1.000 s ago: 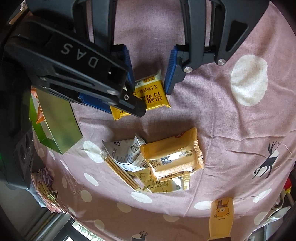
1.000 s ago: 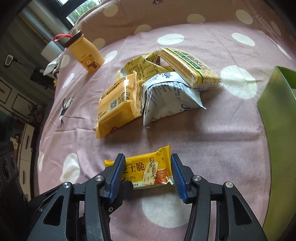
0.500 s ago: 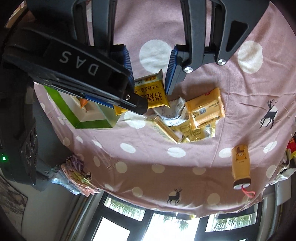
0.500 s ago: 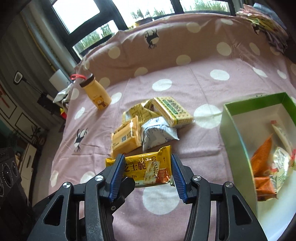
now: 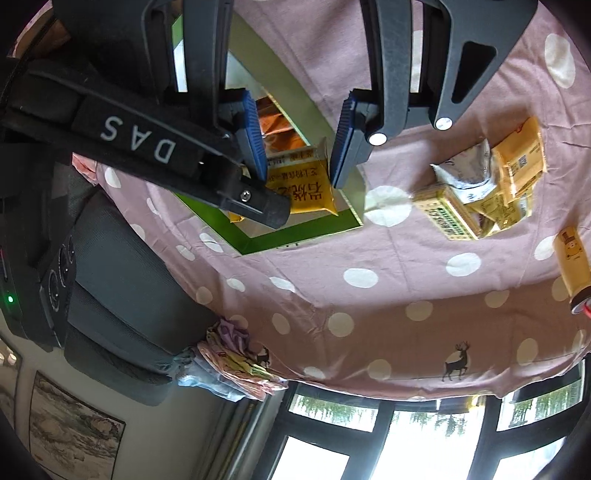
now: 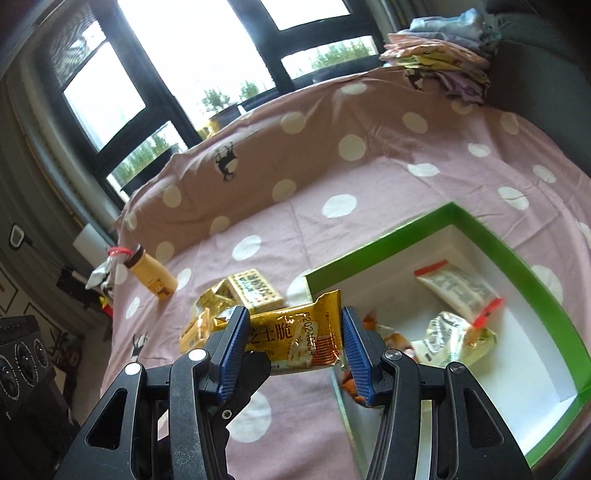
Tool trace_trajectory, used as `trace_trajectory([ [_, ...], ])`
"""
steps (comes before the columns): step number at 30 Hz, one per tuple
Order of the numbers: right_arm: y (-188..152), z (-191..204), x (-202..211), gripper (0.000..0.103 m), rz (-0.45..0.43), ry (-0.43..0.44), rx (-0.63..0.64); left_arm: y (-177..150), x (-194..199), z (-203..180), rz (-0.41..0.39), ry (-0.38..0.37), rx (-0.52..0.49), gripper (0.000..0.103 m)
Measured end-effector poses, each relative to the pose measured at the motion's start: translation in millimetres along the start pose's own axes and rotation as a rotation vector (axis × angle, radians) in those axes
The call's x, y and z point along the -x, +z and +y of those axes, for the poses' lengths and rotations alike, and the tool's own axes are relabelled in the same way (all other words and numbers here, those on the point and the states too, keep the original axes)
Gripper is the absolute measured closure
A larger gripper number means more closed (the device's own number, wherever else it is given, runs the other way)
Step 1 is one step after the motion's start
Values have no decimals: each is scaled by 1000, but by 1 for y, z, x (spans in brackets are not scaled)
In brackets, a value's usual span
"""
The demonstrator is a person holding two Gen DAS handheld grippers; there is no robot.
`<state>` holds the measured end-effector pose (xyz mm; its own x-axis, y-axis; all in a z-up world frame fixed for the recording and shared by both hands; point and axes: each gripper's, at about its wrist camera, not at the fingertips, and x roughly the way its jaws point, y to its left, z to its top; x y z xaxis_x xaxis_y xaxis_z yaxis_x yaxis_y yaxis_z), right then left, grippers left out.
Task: Organize snacks
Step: 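Carry the yellow cracker bar with the right tool over the green box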
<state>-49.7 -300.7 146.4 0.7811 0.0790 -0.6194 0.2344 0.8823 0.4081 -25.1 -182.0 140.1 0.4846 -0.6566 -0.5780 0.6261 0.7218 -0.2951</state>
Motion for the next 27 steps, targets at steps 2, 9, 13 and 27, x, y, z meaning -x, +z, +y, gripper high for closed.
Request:
trace_trajectory([
  [2,4,-17,3,50,-8,-19,-46,3,-13,-11,23,-25,-16,70],
  [9,7,-68,11,50,-28,-93,-195,6,-59,-35,117,-111,-14,70],
  [13,6,-90,10,50,-7,-155,-262,5,-78,-45,175,-126,-20,70],
  [27,-2,-124,13,49,36,-256,-367,-12,-94,-63,283,-179,-26,70],
])
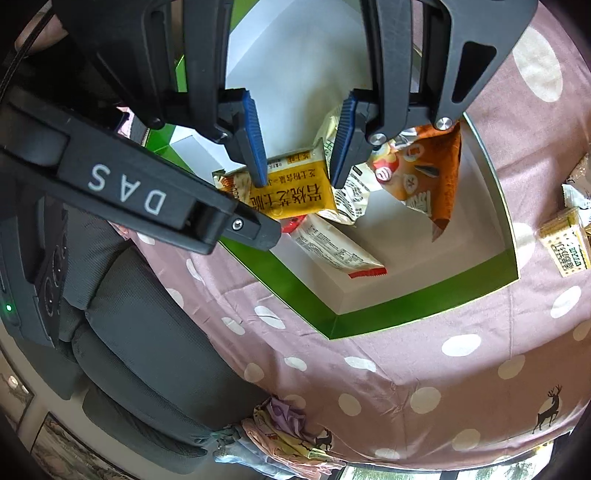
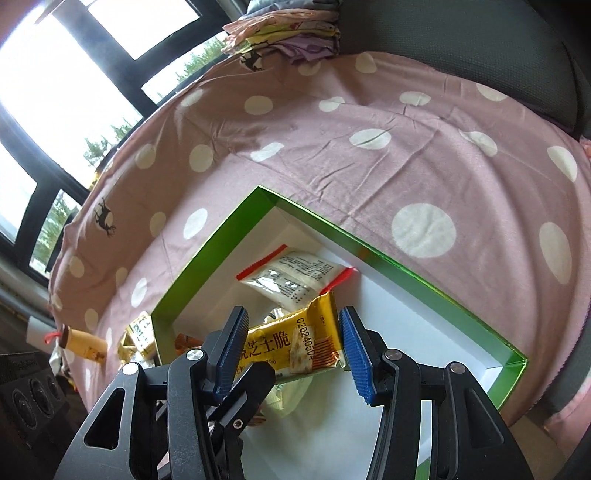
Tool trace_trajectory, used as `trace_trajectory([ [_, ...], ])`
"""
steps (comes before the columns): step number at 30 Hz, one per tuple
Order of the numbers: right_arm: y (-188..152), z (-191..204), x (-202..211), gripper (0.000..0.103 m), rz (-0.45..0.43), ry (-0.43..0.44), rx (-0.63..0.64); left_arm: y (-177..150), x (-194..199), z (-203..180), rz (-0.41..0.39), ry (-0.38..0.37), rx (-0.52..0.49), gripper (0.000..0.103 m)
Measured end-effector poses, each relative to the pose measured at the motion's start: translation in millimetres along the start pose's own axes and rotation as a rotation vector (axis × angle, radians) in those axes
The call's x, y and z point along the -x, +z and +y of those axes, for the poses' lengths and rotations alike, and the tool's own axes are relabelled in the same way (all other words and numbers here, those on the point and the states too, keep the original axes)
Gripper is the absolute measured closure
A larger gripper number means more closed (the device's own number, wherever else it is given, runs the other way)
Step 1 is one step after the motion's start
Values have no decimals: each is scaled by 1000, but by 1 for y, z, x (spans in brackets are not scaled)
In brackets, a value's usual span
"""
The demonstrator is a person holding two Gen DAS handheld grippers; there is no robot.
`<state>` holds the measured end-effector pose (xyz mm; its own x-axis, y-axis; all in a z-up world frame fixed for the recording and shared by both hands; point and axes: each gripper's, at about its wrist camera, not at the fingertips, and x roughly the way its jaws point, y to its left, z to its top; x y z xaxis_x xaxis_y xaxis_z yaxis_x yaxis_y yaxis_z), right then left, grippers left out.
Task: Organize snacks
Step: 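Carry the yellow cracker bar with the right tool over the green box, then lower the cracker bar into the box and open the right tool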
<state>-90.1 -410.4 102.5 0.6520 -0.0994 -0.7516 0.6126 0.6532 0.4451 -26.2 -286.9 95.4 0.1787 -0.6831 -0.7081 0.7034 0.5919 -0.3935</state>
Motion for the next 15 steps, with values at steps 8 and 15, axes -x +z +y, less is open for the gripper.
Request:
trace_trajectory([
  [8,1,-11,-6,49,53,-45,1,-7,-2,-6,38,-3,-25,70],
  [15,0,-16,-4,49,61,-70,1,-9,-2,-11,66,-42,-29,70],
])
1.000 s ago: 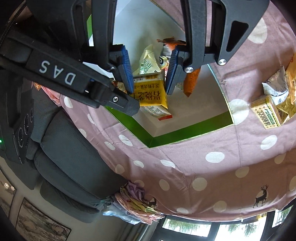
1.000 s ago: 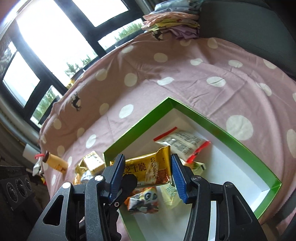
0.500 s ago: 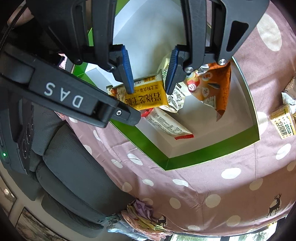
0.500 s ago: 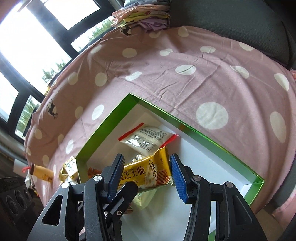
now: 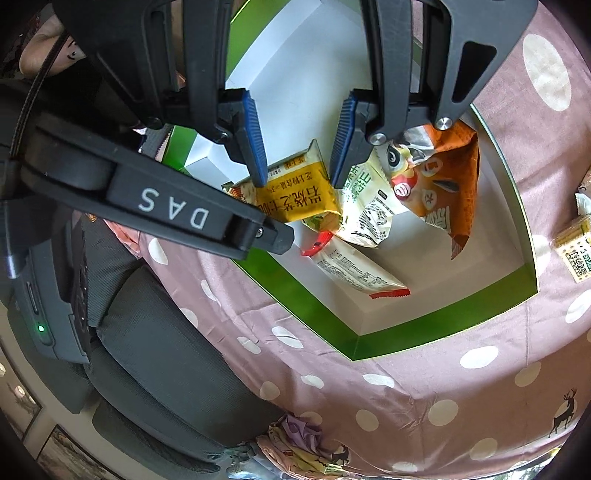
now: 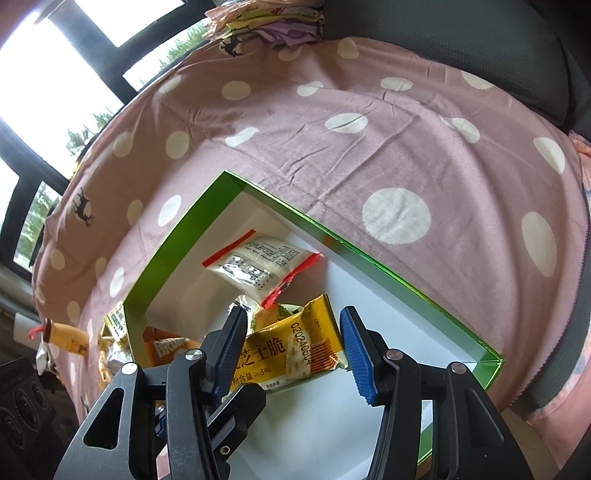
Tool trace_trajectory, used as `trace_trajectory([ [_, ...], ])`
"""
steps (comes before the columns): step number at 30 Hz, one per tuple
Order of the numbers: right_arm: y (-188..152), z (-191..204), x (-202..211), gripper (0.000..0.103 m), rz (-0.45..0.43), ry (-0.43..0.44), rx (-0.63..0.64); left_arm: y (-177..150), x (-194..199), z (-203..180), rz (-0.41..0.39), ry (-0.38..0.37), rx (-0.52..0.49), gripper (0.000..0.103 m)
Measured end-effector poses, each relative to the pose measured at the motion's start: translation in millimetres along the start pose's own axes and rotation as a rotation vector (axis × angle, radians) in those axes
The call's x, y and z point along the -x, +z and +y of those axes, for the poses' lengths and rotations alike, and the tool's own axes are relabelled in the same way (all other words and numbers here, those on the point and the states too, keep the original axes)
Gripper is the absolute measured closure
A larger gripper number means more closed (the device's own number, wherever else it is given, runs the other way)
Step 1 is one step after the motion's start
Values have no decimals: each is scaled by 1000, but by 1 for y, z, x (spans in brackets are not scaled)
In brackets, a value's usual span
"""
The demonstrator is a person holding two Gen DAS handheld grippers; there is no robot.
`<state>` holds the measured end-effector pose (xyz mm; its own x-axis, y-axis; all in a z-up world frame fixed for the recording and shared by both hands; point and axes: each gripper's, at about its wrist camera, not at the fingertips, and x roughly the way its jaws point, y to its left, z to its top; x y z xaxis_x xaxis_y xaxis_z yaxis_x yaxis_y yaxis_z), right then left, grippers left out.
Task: Organize snacks
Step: 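Lower the cracker bar into the box and open the right tool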
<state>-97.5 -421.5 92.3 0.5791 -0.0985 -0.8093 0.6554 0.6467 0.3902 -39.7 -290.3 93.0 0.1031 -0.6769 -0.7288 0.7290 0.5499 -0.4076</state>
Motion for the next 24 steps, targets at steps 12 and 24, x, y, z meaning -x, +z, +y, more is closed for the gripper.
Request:
trace_trajectory([
  [12,1,-11,0,48,6,-74,-9,-4,-2,-9,19,-46,-8,70],
  [24,1,-3,12,48,-53,-67,-17,-12,53,13,-103,-24,23,58],
])
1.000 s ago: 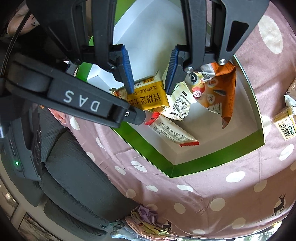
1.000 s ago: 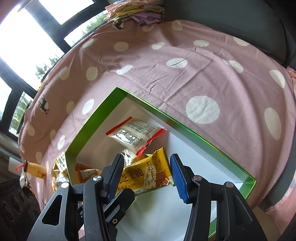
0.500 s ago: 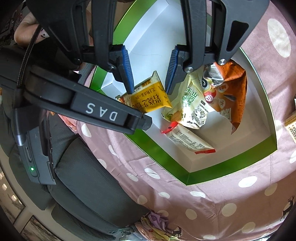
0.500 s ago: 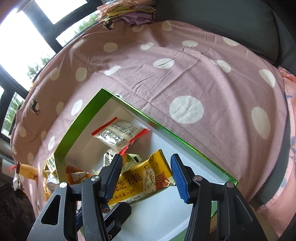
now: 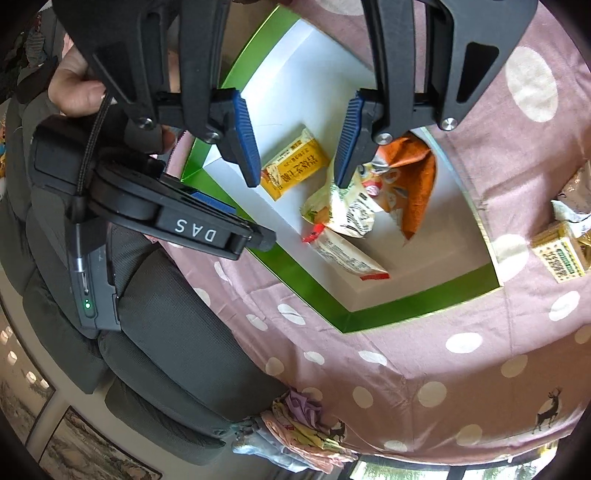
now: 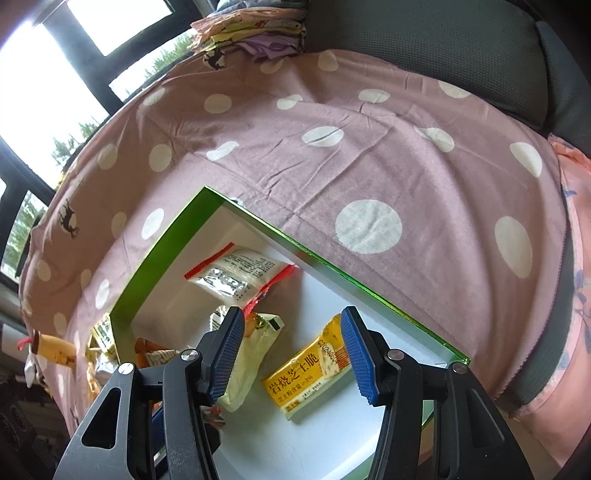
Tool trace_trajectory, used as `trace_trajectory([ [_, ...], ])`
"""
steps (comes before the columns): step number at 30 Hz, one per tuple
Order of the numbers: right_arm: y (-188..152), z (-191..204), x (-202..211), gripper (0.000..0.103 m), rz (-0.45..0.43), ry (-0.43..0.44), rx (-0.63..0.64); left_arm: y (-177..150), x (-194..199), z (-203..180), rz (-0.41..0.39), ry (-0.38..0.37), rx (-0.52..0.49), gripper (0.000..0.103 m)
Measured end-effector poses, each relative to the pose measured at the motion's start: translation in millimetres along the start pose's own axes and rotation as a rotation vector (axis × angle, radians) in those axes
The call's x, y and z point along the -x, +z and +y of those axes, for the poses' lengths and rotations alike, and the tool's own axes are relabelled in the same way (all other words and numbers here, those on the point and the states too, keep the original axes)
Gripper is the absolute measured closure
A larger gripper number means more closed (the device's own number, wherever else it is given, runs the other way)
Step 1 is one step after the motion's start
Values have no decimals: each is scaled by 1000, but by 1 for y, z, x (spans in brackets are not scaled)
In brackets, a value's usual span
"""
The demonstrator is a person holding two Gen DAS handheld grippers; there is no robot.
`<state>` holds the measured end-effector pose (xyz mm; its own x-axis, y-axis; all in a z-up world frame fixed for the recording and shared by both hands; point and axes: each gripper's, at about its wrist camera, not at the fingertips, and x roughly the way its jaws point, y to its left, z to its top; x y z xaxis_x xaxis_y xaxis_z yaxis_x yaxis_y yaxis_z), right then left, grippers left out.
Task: Organize snacks
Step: 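Lower the cracker bar into the box and open the right tool, then move the right tool back to the white-blue wrapped snack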
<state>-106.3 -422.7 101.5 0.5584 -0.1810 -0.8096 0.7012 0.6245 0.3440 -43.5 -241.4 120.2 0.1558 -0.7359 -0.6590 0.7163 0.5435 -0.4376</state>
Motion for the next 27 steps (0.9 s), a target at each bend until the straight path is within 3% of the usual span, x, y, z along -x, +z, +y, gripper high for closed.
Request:
trace_trajectory([
  [2,-1,7,6,48,-27,6,13,-3,20,13,-42,45,20,50],
  [4,-2,15,11,45,-51,19,35,-7,39,28,-74,112,44,47],
  [7,-6,30,18,34,-80,49,70,-16,69,54,-126,255,78,36],
  [12,-13,60,22,34,-97,33,163,-43,117,111,-185,465,212,26],
  [15,-19,78,23,32,-104,21,212,-61,139,145,-197,518,308,20],
  [20,-34,111,23,27,-108,15,314,-77,167,196,-213,625,446,19],
  [23,-45,131,21,27,-101,1,387,-87,186,212,-242,678,504,17],
  [27,-59,155,18,27,-66,59,451,-97,199,226,-260,703,573,15],
])
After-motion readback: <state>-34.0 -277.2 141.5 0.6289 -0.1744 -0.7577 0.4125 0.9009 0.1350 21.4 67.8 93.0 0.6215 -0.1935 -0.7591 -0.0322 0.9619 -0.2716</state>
